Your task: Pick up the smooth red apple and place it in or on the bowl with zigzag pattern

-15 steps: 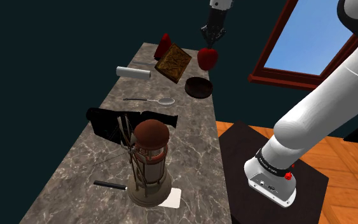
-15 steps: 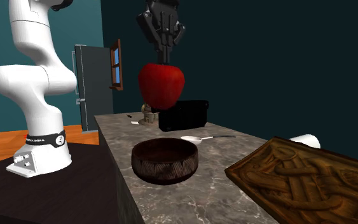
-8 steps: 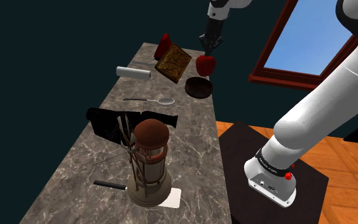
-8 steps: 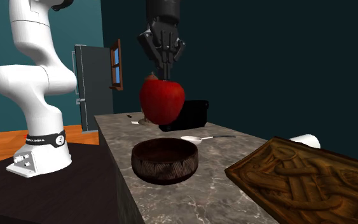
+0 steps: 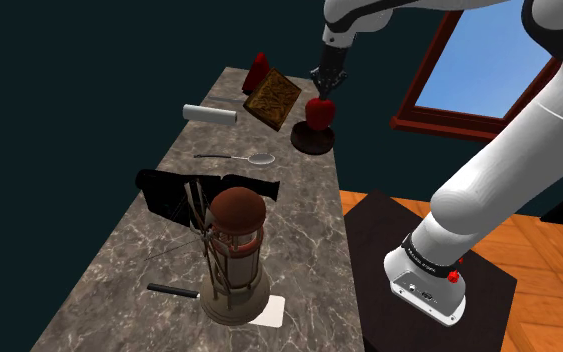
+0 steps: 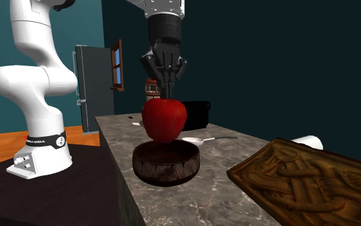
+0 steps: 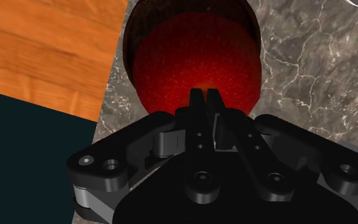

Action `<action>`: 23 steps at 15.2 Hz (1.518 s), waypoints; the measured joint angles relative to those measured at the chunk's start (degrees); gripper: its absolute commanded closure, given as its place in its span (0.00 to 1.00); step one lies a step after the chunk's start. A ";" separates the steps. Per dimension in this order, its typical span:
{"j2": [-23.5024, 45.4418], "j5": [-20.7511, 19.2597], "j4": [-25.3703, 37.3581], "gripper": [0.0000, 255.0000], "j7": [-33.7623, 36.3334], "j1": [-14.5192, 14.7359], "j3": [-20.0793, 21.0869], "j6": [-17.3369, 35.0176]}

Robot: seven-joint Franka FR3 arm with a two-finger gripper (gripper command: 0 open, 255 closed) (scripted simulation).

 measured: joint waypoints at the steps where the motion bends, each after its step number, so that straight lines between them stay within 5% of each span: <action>1: 0.18 0.00 -0.57 1.00 -0.04 -0.01 -0.02 0.75; 9: 0.59 0.00 -1.90 1.00 -0.09 -0.03 -0.04 2.52; 10: 0.59 0.00 -1.91 0.00 -0.09 -0.03 -0.04 2.53; 16: 0.59 0.00 -1.90 0.00 -0.09 -0.03 -0.04 2.53; 23: -1.00 -0.01 3.49 0.00 -0.07 -0.05 -0.05 -4.40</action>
